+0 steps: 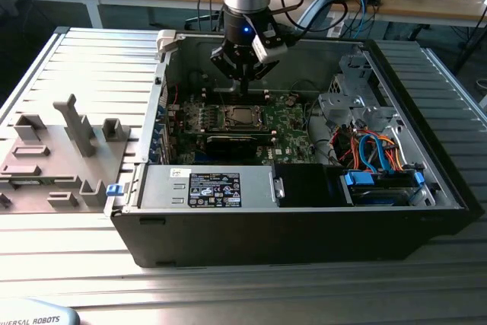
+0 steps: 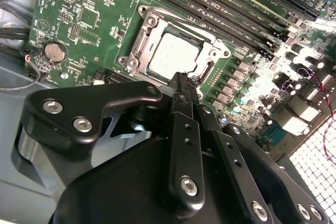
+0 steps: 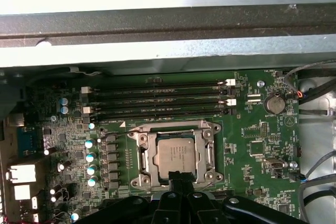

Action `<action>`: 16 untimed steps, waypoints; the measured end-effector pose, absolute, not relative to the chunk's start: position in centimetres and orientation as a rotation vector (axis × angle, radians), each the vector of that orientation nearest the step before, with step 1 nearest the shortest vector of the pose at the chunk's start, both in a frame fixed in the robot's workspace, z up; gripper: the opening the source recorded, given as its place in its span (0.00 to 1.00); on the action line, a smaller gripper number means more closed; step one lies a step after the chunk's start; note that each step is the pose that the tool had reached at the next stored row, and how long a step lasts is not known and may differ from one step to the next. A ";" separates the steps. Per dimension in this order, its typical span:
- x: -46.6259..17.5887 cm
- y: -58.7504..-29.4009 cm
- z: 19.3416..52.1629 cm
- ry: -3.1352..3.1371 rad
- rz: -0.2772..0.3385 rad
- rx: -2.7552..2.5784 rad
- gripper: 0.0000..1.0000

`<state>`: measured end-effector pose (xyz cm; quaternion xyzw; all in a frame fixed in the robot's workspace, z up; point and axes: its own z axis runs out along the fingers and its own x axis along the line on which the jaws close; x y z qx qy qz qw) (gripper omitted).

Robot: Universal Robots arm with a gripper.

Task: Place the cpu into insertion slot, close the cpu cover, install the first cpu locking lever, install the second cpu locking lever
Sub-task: 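Install the first cpu locking lever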

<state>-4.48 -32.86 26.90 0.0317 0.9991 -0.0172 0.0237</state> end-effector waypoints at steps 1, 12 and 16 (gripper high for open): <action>-4.5 -32.9 26.9 3.092 -0.053 0.098 0.11; -4.8 -32.9 26.9 3.092 -0.053 0.098 0.11; -4.9 -32.9 26.9 3.092 -0.053 0.098 0.11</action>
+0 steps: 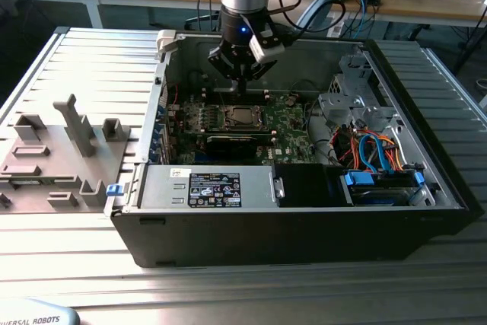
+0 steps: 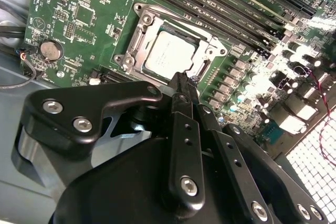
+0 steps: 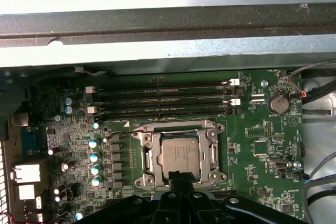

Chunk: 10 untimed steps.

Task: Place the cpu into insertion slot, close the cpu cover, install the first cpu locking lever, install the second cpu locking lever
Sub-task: 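Install the first cpu locking lever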

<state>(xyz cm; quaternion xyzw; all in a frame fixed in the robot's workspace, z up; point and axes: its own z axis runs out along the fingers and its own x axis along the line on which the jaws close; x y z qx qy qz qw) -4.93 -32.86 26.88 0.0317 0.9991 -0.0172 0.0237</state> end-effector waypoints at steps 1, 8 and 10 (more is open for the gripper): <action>-5.0 -32.9 26.9 3.092 -0.053 0.098 0.11; -5.1 -32.9 26.8 3.092 -0.053 0.098 0.11; -5.1 -32.9 26.8 3.092 -0.053 0.098 0.11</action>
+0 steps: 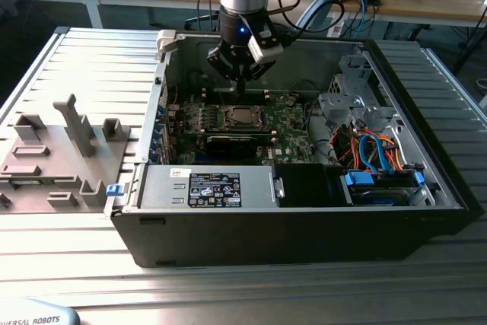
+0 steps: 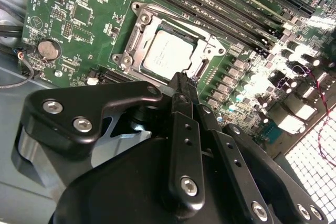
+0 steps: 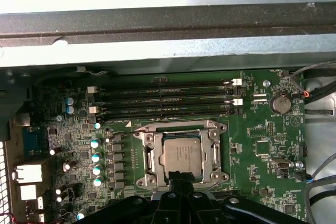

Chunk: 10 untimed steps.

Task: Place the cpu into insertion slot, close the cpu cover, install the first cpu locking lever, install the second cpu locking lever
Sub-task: 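Install the first cpu locking lever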

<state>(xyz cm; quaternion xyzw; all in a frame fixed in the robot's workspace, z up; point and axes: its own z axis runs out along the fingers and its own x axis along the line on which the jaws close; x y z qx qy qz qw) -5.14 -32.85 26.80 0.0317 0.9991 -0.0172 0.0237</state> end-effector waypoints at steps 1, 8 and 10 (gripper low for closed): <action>-5.2 -32.9 26.8 3.092 -0.053 0.098 0.11; -5.3 -32.9 26.8 3.092 -0.053 0.098 0.11; -5.3 -32.9 26.8 3.092 -0.053 0.098 0.11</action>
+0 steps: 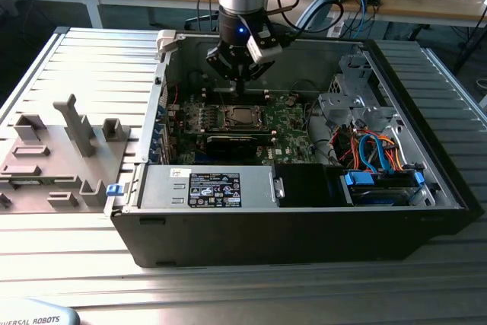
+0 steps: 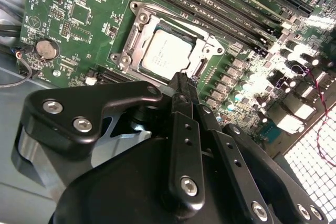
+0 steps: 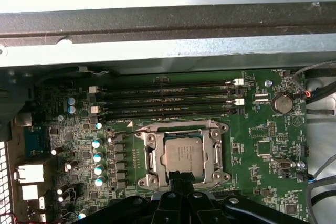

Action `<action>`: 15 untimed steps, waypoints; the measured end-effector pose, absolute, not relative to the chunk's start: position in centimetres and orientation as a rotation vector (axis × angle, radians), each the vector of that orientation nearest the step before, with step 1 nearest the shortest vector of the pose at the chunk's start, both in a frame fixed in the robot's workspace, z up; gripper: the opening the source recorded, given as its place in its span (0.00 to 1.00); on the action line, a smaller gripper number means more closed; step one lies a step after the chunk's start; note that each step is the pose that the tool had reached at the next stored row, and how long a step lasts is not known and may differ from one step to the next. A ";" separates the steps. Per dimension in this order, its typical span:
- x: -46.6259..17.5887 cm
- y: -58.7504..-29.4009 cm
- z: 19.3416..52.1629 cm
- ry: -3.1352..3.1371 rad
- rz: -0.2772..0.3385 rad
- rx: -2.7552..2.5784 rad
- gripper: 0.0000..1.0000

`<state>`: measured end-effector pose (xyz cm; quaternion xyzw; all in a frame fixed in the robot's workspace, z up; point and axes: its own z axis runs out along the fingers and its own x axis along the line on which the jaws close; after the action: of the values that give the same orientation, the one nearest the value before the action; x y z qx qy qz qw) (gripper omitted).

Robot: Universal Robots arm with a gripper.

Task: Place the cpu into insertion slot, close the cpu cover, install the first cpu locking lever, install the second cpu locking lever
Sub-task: 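Install the first cpu locking lever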

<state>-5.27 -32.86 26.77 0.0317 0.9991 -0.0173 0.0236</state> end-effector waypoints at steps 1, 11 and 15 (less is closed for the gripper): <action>-5.3 -32.9 26.8 3.092 -0.053 0.098 0.11; -5.5 -32.9 26.7 3.092 -0.053 0.098 0.11; -5.6 -32.9 26.7 3.092 -0.053 0.098 0.11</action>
<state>-5.62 -32.85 26.66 0.0317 0.9991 -0.0172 0.0236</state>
